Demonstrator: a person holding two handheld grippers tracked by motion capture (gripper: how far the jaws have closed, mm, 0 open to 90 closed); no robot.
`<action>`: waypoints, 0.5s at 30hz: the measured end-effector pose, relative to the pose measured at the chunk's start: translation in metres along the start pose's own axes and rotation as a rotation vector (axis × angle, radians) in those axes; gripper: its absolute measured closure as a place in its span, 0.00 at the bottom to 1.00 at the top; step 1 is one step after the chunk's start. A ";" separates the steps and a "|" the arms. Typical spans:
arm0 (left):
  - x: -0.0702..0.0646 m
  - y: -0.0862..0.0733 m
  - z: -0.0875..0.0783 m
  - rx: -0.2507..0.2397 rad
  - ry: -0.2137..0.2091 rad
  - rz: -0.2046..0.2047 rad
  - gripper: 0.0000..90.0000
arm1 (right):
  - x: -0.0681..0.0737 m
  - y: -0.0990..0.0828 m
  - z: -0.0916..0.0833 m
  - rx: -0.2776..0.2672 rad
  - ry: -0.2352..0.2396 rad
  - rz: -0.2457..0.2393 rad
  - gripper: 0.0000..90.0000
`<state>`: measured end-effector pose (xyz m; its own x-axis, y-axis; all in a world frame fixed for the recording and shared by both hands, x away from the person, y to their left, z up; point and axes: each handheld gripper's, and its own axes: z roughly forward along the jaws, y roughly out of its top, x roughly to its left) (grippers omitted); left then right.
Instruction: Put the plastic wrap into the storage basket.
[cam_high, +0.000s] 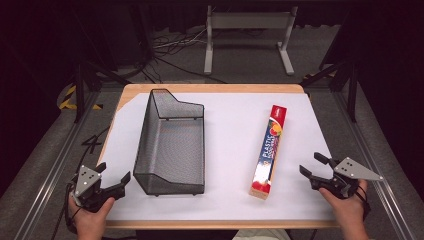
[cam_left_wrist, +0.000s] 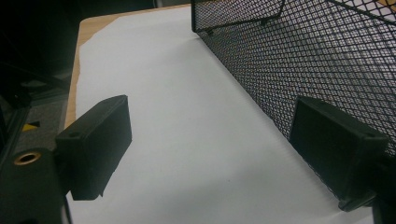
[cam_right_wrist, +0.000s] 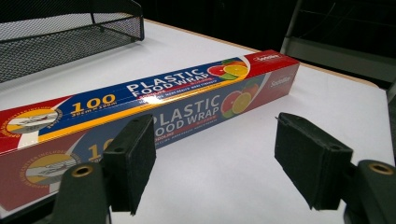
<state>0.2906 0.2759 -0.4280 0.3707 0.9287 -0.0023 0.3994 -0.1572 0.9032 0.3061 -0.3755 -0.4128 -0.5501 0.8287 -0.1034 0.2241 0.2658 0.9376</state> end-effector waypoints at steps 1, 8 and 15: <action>0.000 0.000 0.000 0.002 0.002 0.001 0.15 | 0.000 0.000 0.000 0.003 -0.002 -0.003 0.34; -0.001 0.000 0.000 0.001 0.006 0.002 0.15 | 0.001 0.003 -0.001 0.002 0.008 -0.014 0.39; 0.000 -0.001 -0.001 0.003 0.018 -0.005 0.15 | 0.003 0.016 -0.004 -0.001 0.049 -0.031 0.57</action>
<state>0.2894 0.2765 -0.4287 0.3540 0.9353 0.0010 0.4038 -0.1538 0.9018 0.3050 -0.3709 -0.3971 -0.5952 0.7952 -0.1159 0.2054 0.2901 0.9347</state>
